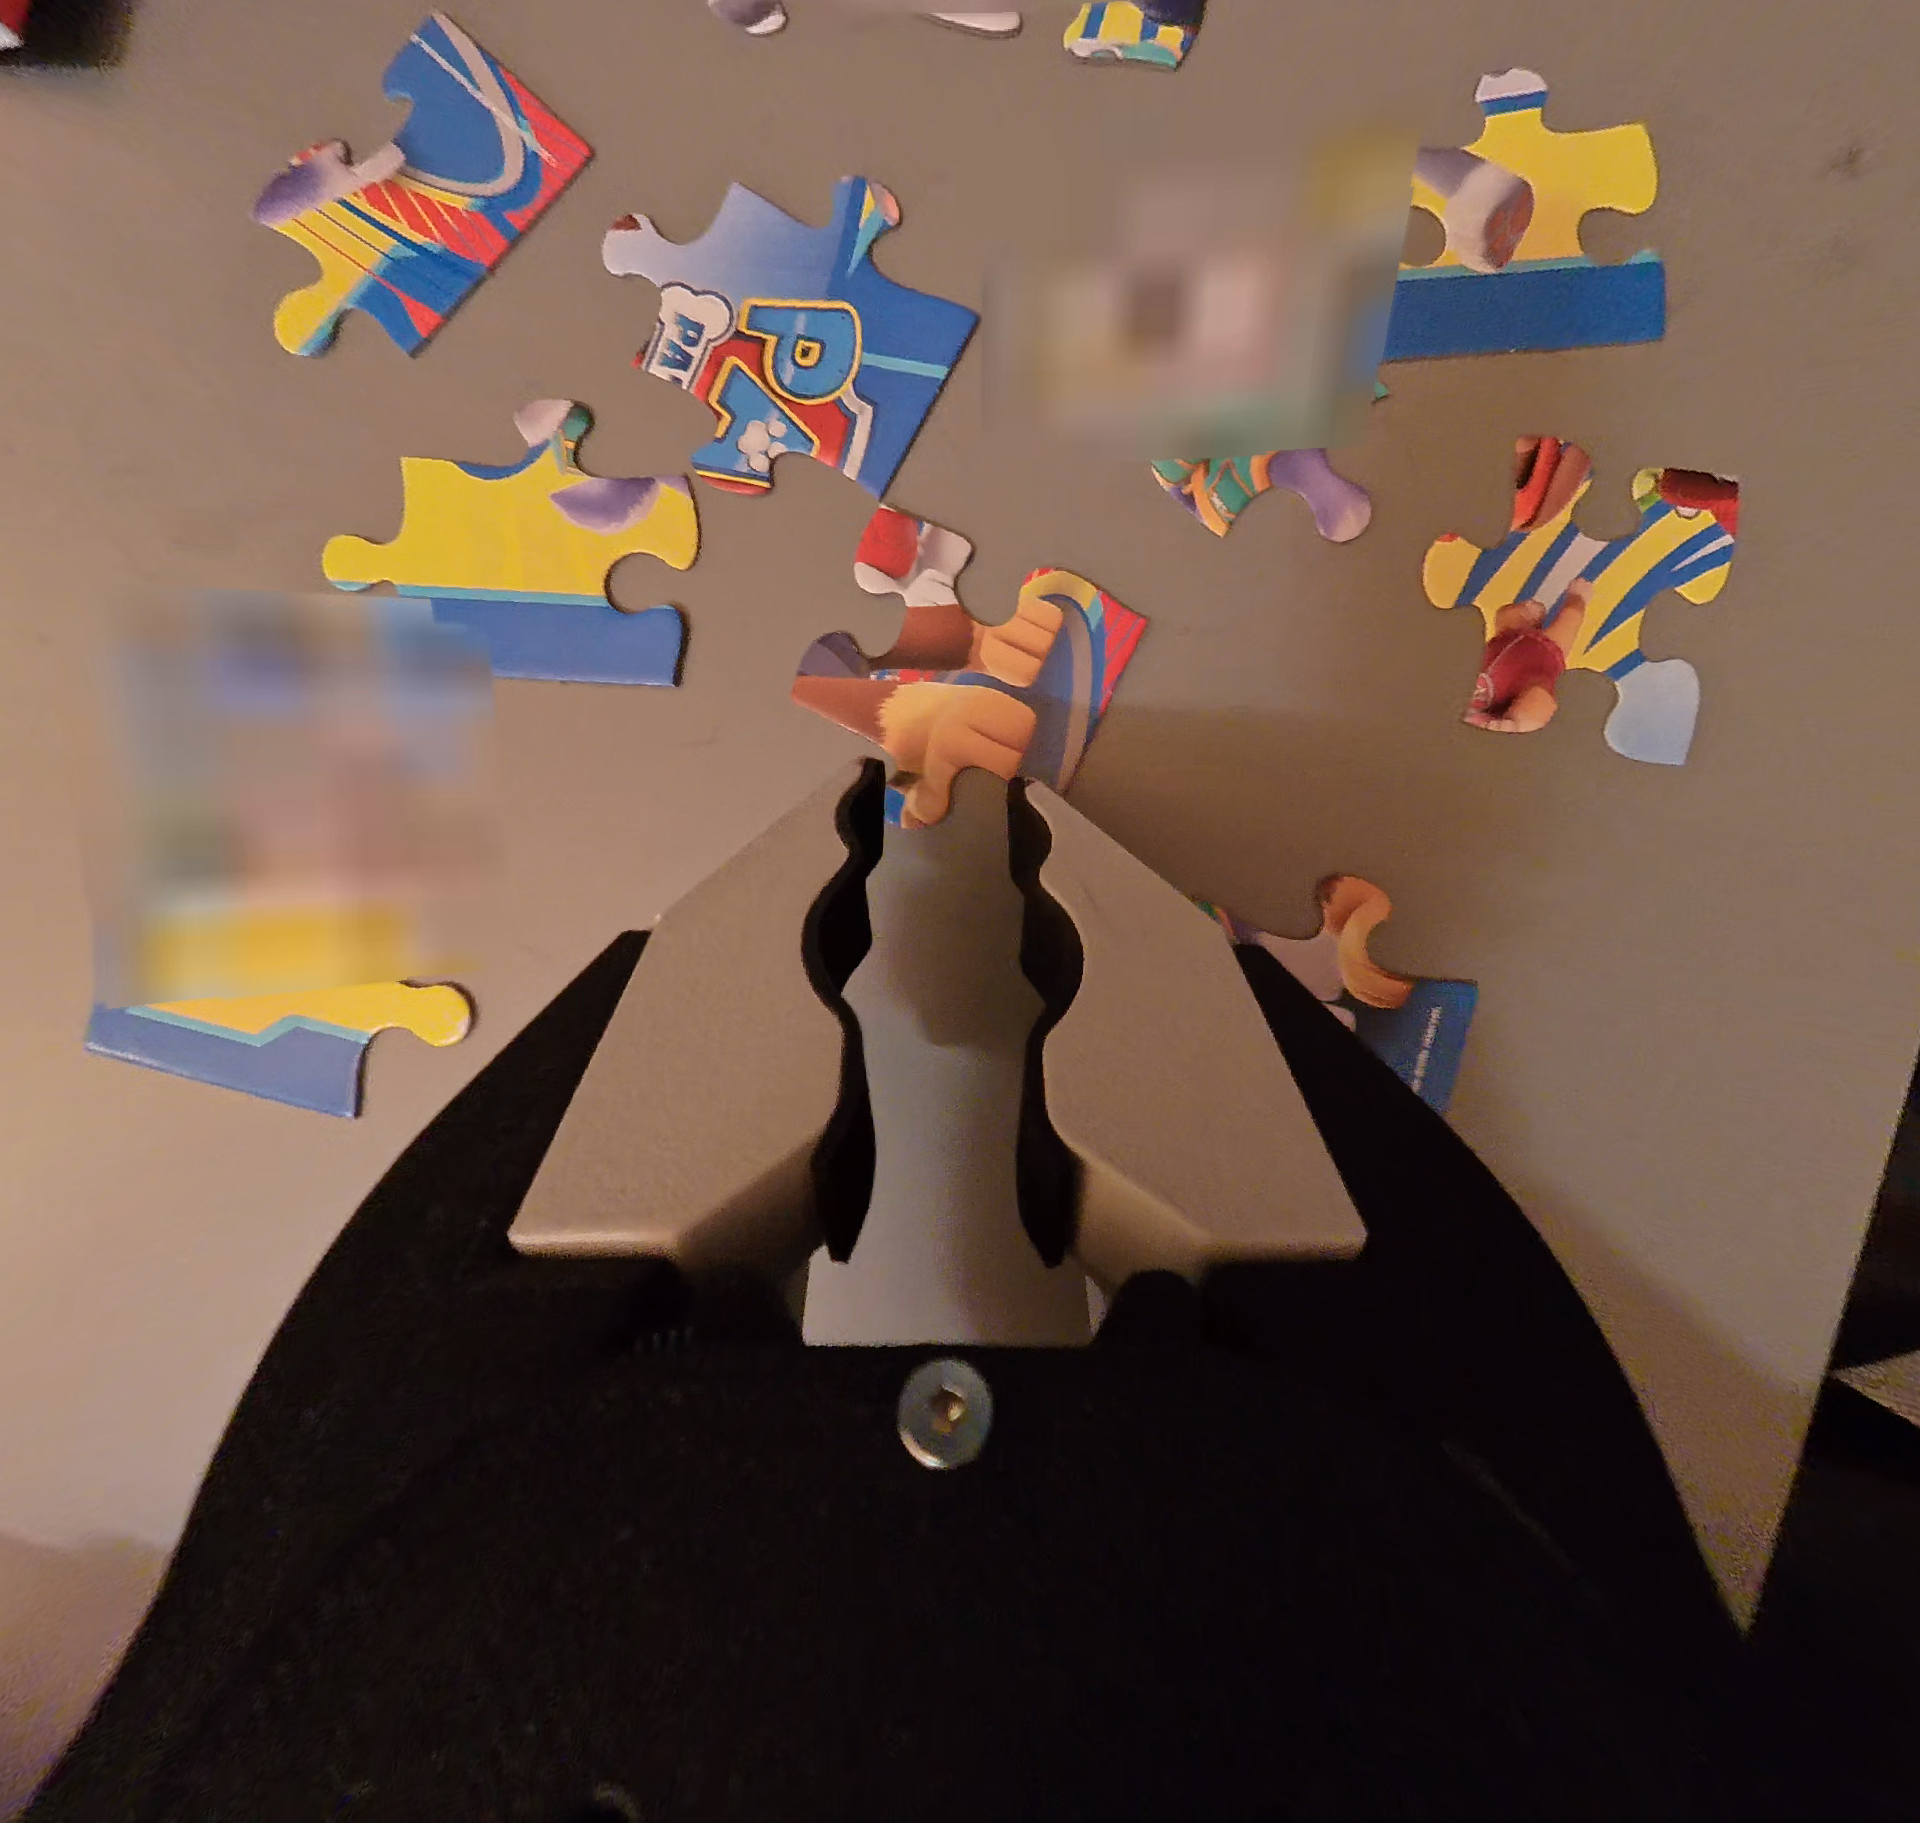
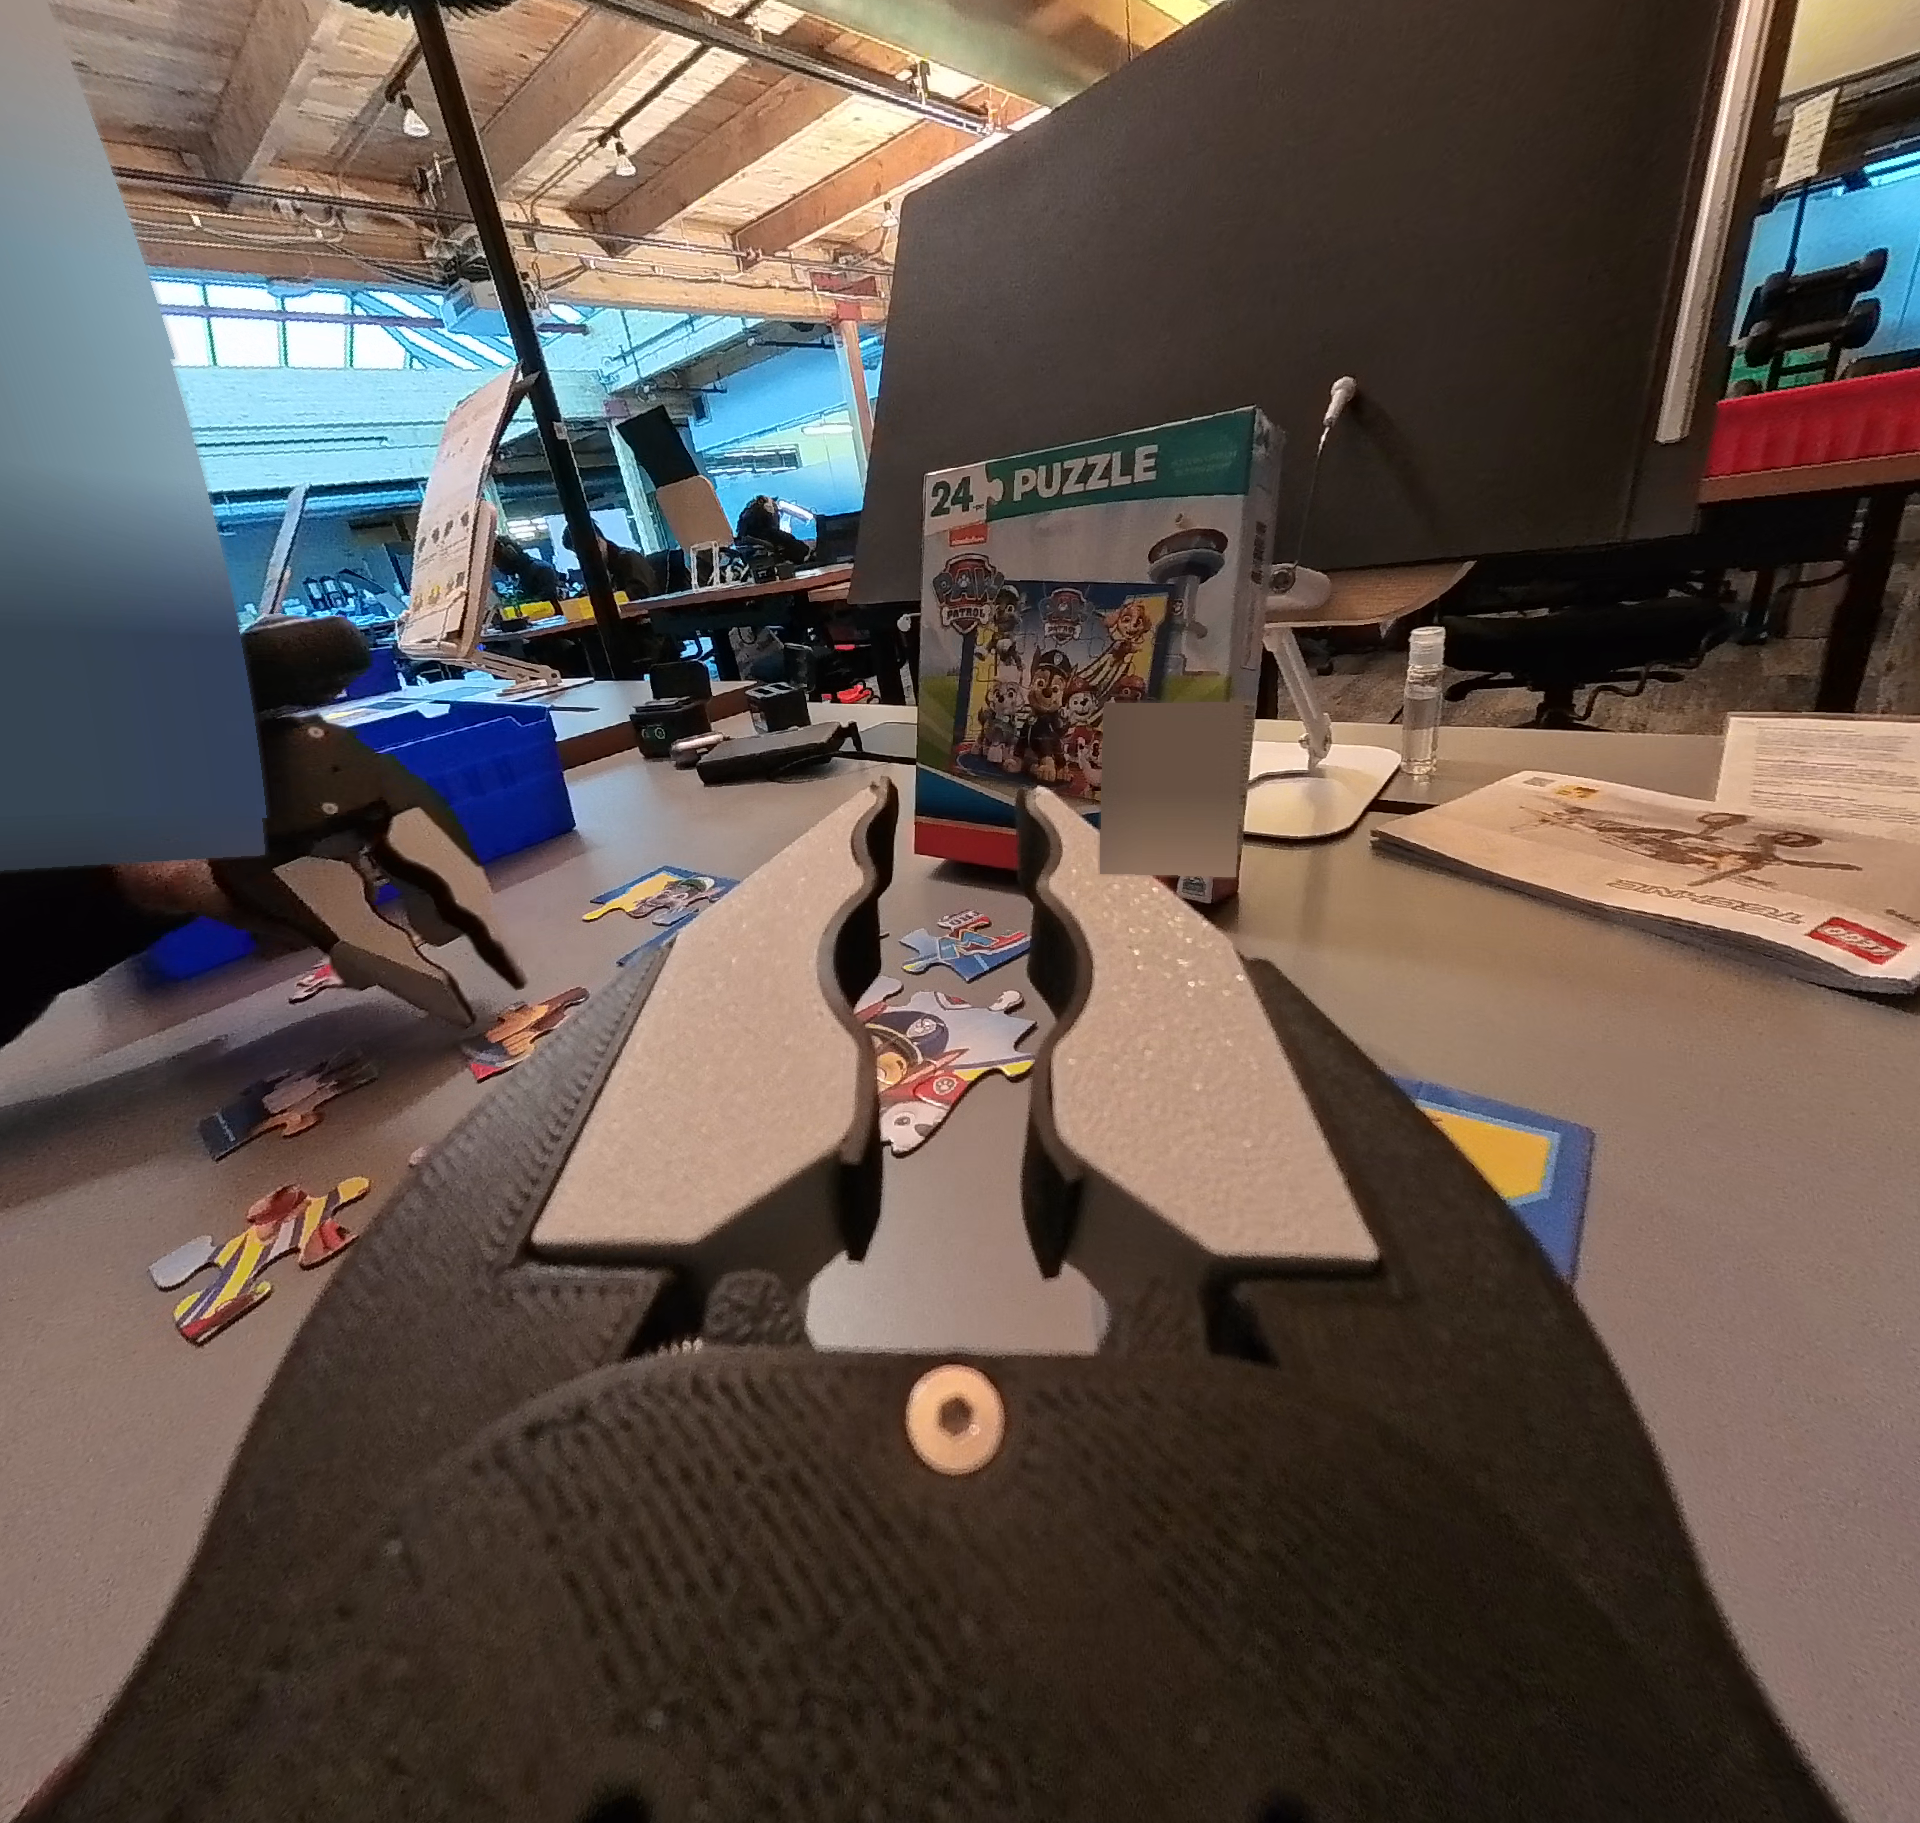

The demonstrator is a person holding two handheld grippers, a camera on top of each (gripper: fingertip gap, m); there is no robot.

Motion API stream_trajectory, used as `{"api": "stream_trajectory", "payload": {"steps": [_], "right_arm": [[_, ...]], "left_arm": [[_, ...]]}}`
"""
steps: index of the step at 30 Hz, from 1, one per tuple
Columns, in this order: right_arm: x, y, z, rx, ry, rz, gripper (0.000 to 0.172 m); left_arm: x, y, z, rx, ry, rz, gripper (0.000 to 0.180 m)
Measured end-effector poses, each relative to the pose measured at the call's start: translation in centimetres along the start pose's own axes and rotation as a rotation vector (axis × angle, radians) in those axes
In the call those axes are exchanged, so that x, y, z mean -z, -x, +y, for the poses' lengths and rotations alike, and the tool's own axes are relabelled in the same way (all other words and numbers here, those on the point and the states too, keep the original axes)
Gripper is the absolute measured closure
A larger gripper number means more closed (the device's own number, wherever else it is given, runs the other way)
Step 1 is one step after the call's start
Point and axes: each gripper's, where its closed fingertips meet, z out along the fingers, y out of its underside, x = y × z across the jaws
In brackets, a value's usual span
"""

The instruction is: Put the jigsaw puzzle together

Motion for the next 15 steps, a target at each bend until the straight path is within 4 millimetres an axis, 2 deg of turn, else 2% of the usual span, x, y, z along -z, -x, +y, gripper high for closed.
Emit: {"api": "stream_trajectory", "payload": {"steps": [5, 15], "right_arm": [[0.0, 0.0, 0.0, 0.000, 0.000, 0.000, 0.151], [0.0, 0.0, 0.1, -0.003, 0.002, -0.002, 0.151]], "left_arm": [[-0.5, 1.0, 0.1, -0.050, 0.019, 0.015, 0.160], [-0.7, 0.0, 0.5, -0.056, 0.115, 0.182, 0.171]]}}
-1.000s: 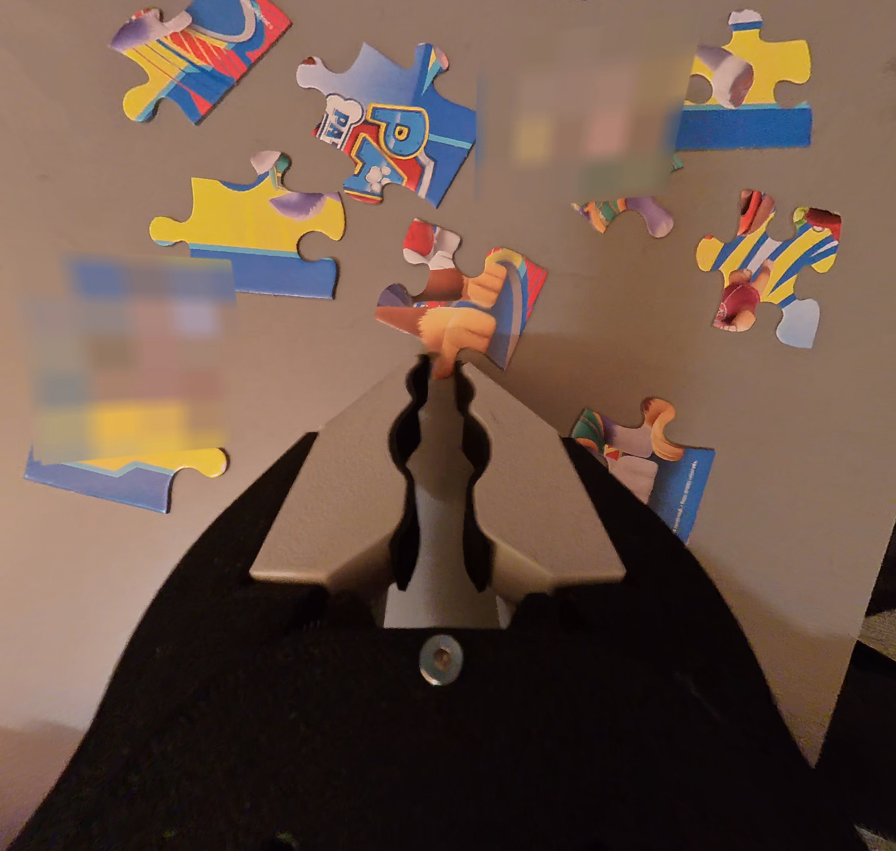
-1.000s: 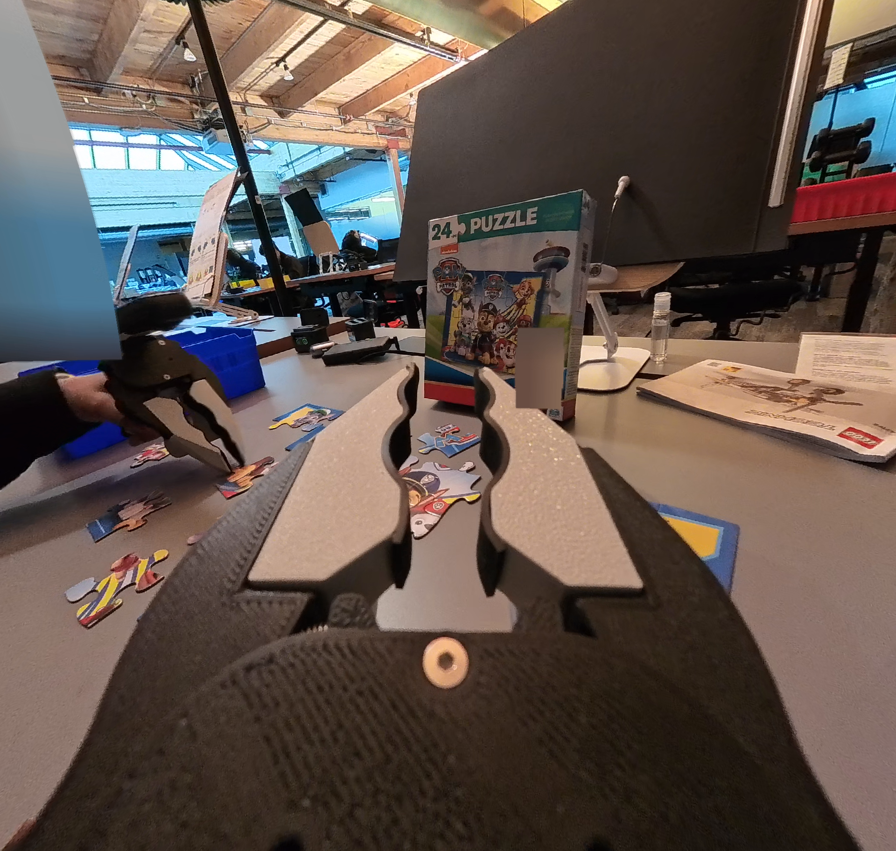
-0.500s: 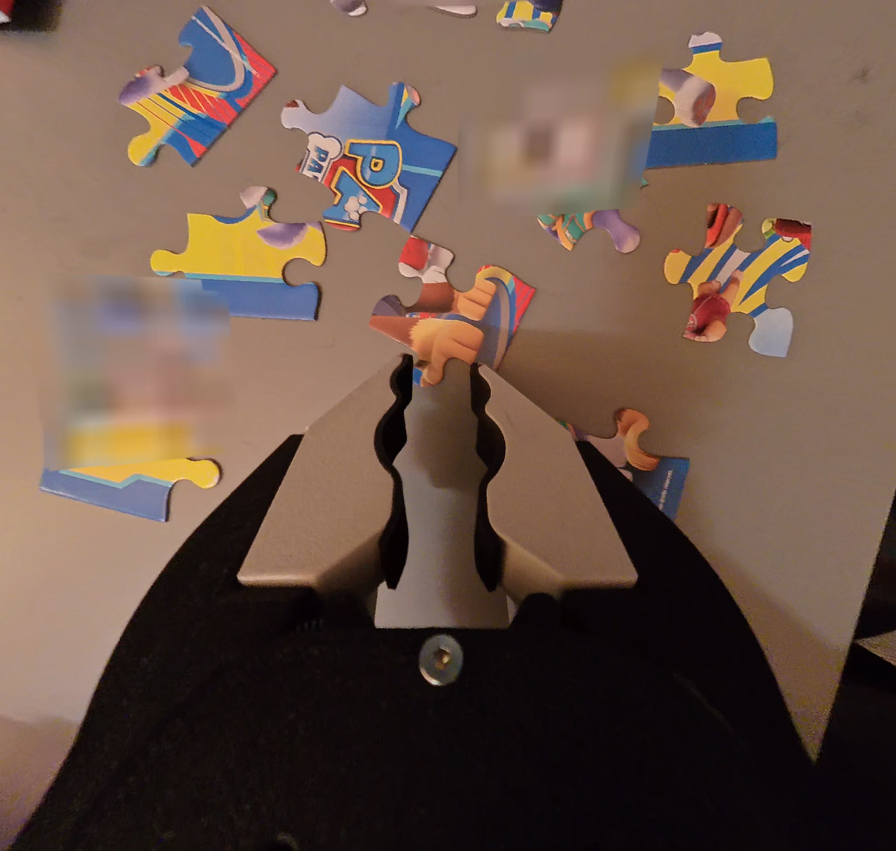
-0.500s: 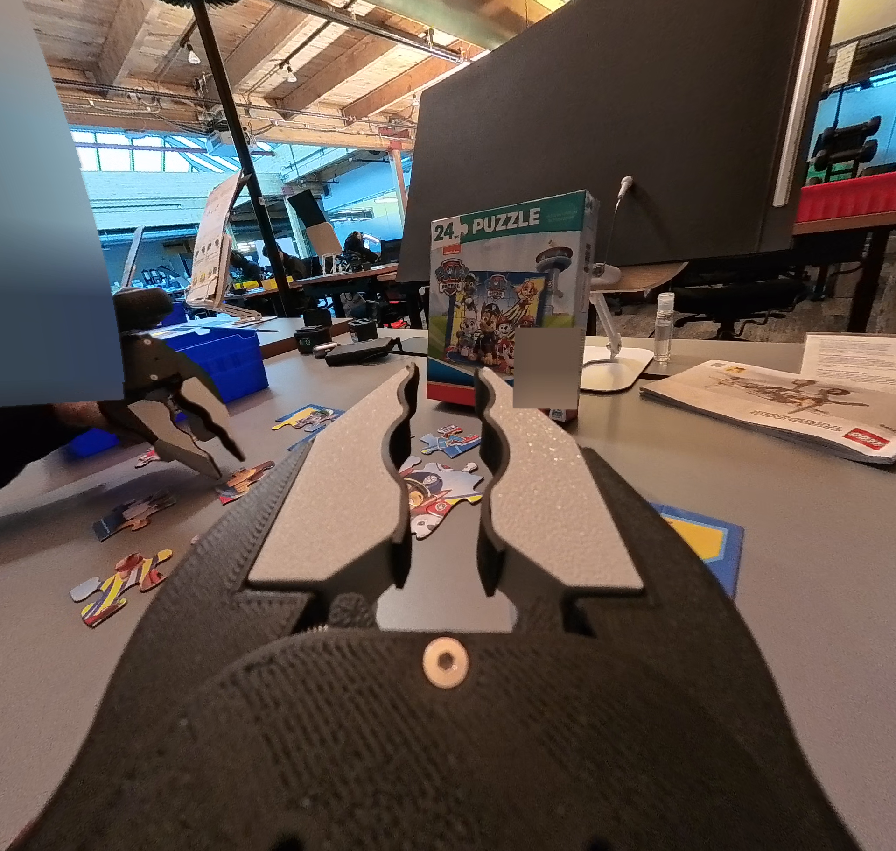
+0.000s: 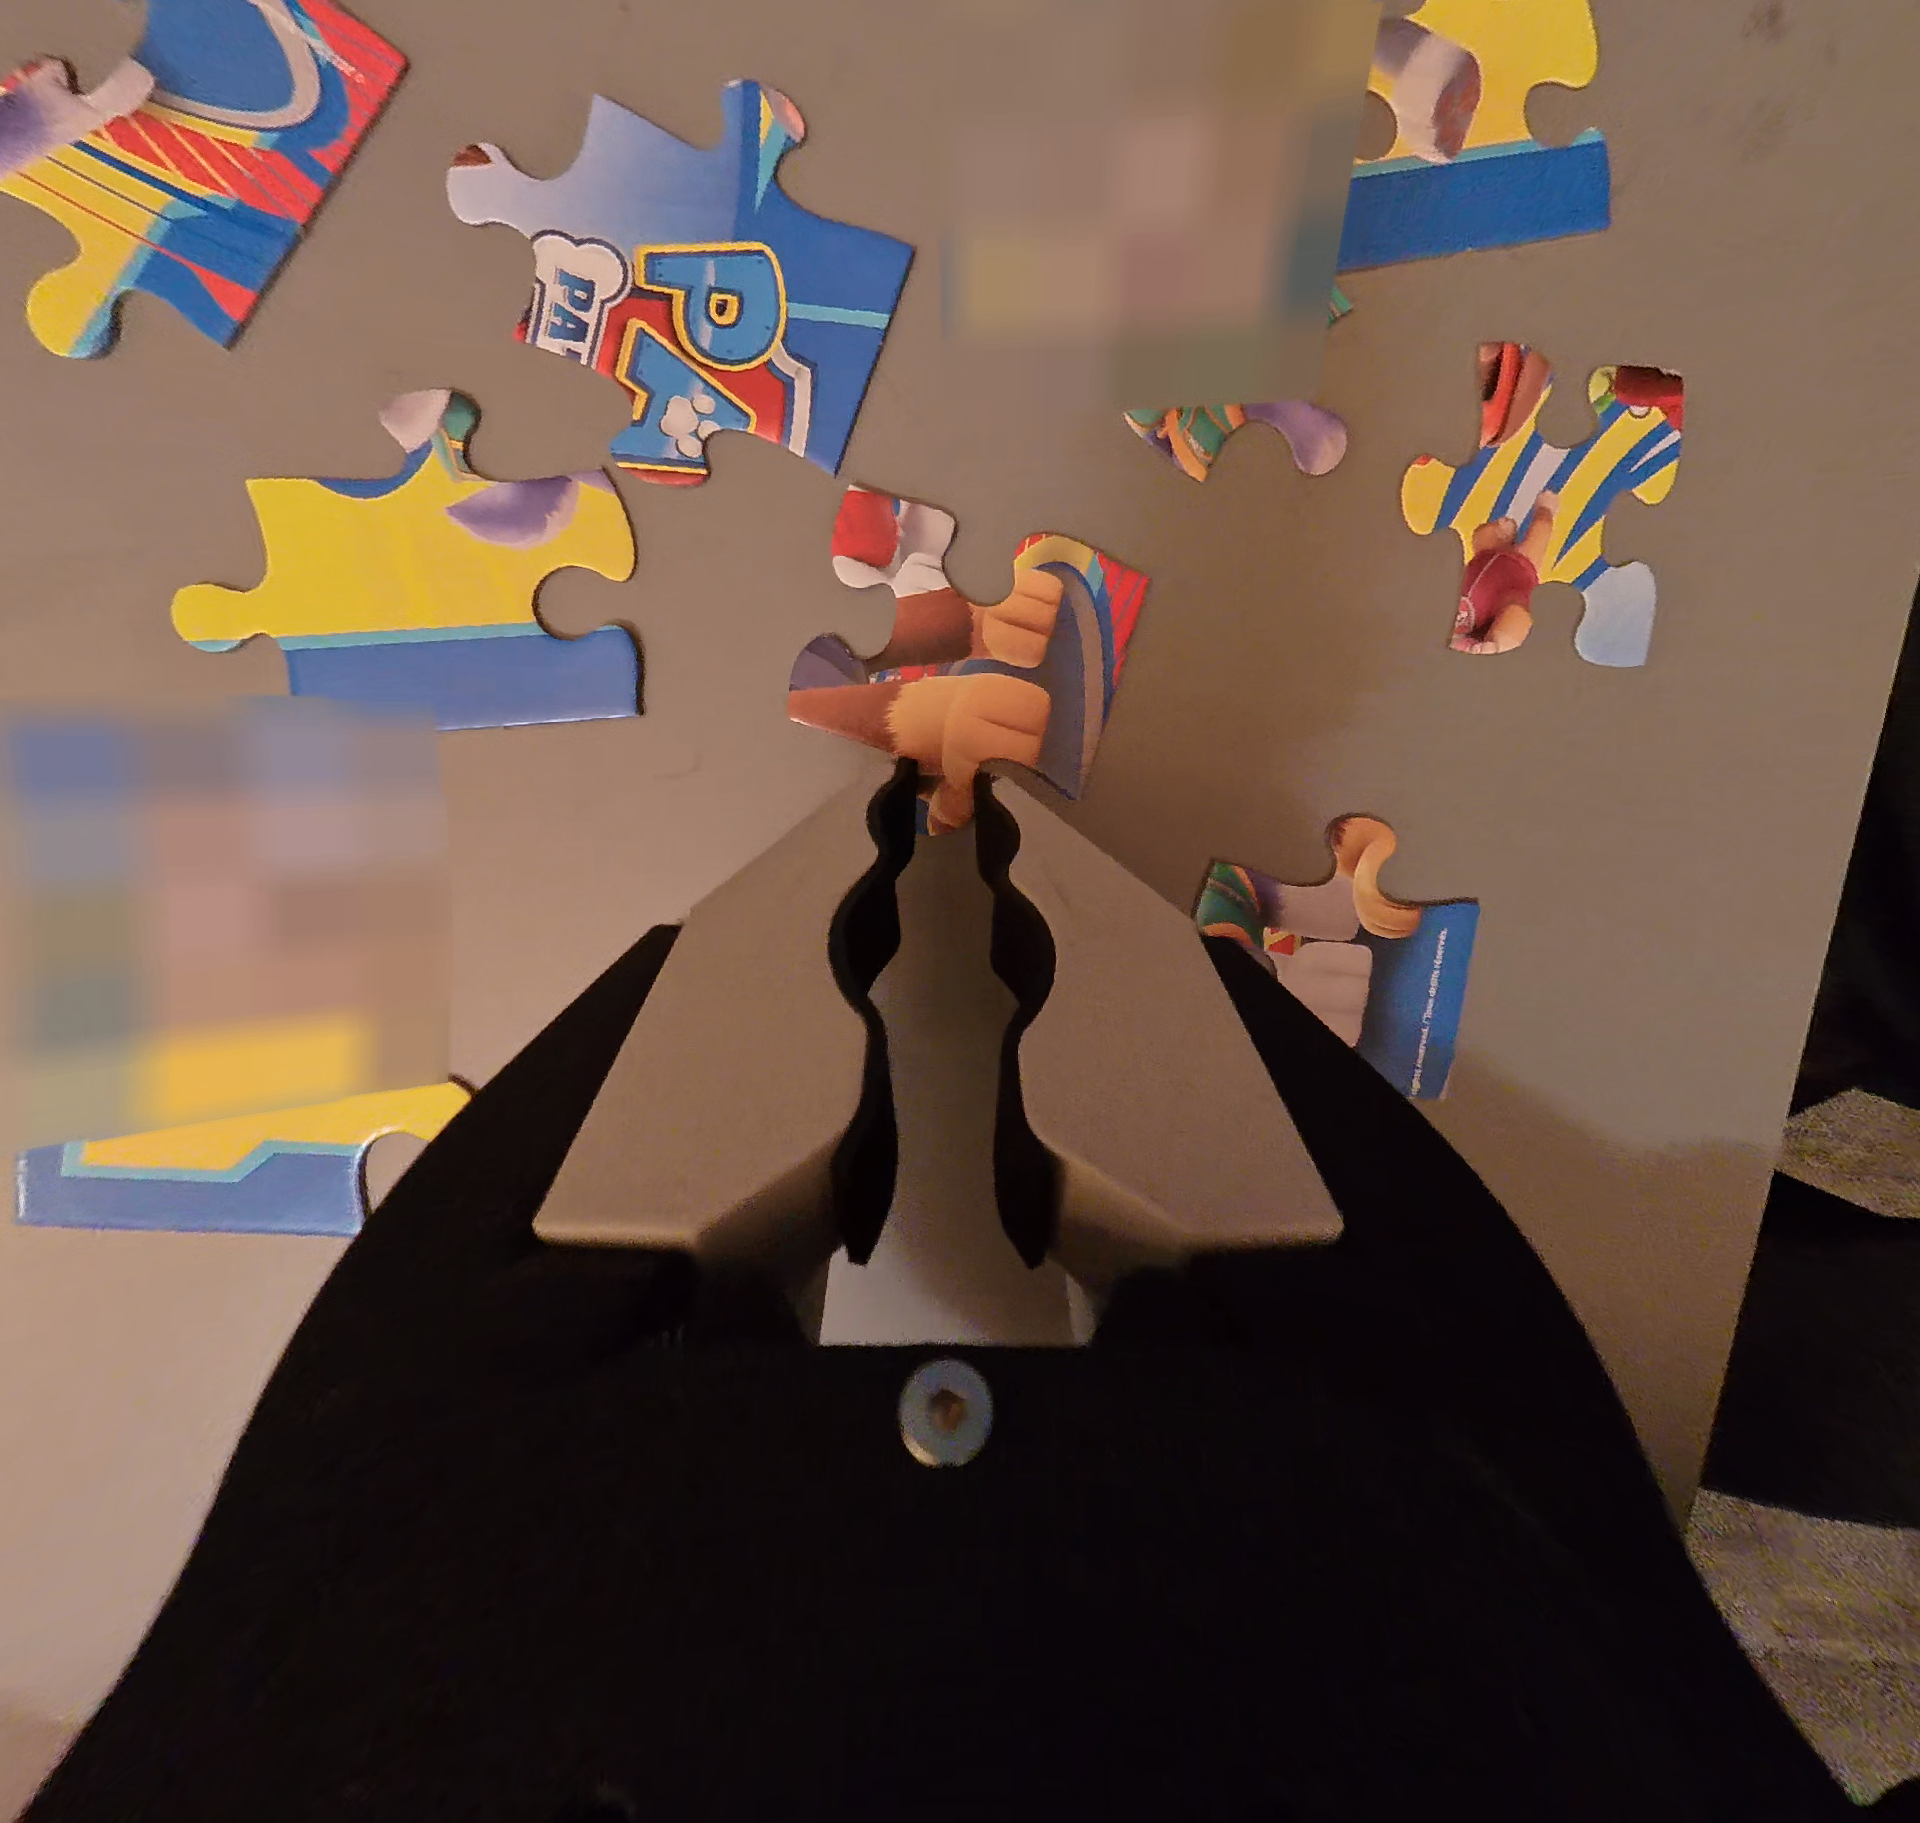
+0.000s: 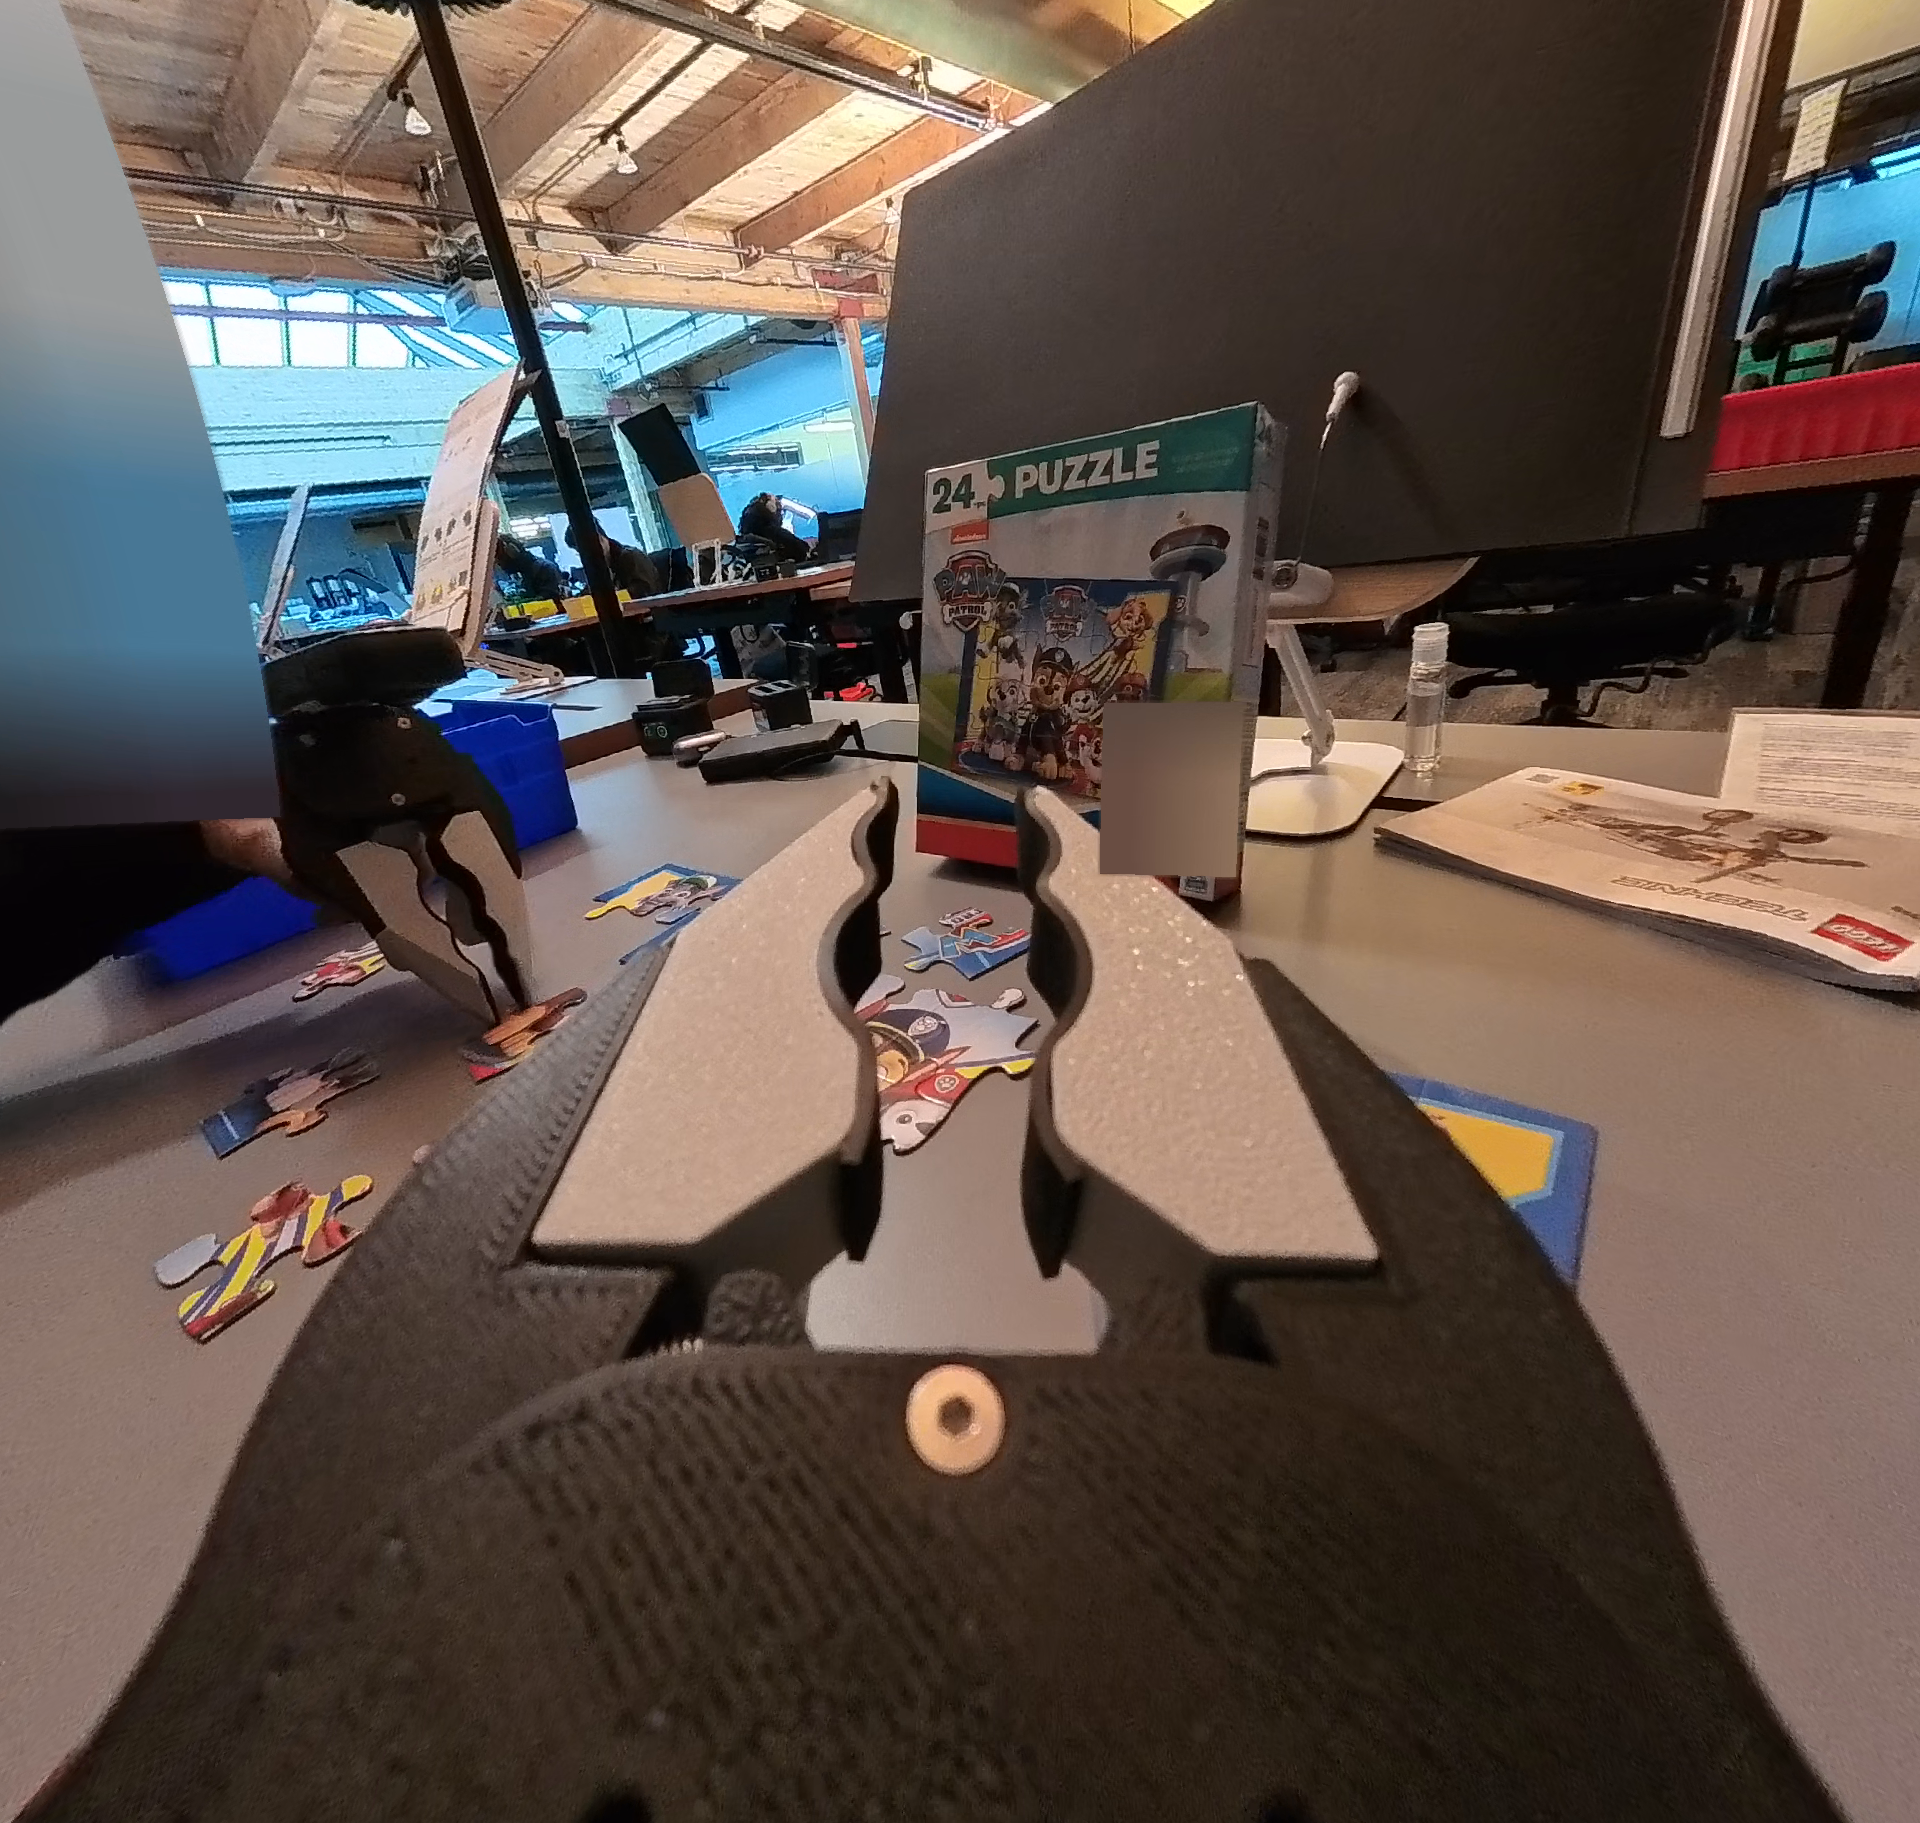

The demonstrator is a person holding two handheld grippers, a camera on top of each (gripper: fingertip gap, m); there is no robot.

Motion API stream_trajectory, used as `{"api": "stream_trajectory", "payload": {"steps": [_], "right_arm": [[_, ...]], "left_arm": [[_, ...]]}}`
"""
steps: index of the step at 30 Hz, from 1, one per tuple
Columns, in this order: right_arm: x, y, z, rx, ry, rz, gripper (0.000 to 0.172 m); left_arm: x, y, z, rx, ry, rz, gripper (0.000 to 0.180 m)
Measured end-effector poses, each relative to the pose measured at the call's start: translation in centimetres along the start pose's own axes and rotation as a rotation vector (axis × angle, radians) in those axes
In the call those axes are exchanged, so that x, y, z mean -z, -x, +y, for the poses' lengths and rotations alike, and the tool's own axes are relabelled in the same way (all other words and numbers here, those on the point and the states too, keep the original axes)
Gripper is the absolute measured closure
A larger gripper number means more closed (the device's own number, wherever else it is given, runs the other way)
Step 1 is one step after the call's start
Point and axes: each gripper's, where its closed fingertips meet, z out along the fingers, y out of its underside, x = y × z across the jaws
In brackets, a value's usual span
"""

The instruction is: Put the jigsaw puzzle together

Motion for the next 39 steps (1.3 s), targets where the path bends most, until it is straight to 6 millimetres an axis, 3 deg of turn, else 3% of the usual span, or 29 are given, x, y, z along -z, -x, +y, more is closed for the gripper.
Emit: {"api": "stream_trajectory", "payload": {"steps": [8, 9, 15, 19, 21, 24, 26, 28, 31, 34, 39], "right_arm": [[0.1, 0.0, -0.1, -0.012, -0.005, -0.004, 0.151], [0.1, 0.0, -0.1, -0.013, -0.006, -0.004, 0.151], [0.0, 0.0, 0.0, -0.009, 0.000, -0.007, 0.150], [-1.2, 1.8, 0.8, 0.055, 0.060, -0.036, 0.148], [-3.0, 4.9, 2.3, 0.048, 0.175, -0.132, 0.139], [-5.9, 11.9, 6.0, 0.057, 0.433, -0.363, 0.119], [-7.2, 16.5, 8.3, 0.128, 0.560, -0.518, 0.116], [-8.6, 19.3, 10.6, 0.251, 0.654, -0.594, 0.110], [-10.8, 20.3, 14.8, 0.357, 0.841, -0.594, 0.097], [-12.2, 20.4, 18.3, 0.332, 0.992, -0.569, 0.083], [-12.9, 20.8, 20.6, 0.348, 1.024, -0.530, 0.086]], "left_arm": [[0.1, -0.4, 0.1, 0.008, -0.009, -0.021, 0.173], [0.2, -0.4, 0.1, 0.008, -0.016, -0.027, 0.180], [0.9, -0.7, 0.0, 0.024, -0.037, -0.051, 0.177], [1.5, -0.9, -0.6, 0.047, -0.097, -0.080, 0.171], [2.3, -0.8, -1.3, 0.086, -0.164, -0.124, 0.168], [3.4, -0.6, -1.9, 0.177, -0.271, -0.230, 0.162], [3.7, -0.7, -1.7, 0.239, -0.308, -0.288, 0.157], [3.6, -1.3, -1.3, 0.287, -0.331, -0.310, 0.153], [3.9, -2.7, -1.1, 0.310, -0.390, -0.302, 0.152], [4.7, -3.8, -1.0, 0.317, -0.444, -0.295, 0.151], [6.0, -5.4, -0.6, 0.317, -0.525, -0.296, 0.151]]}}
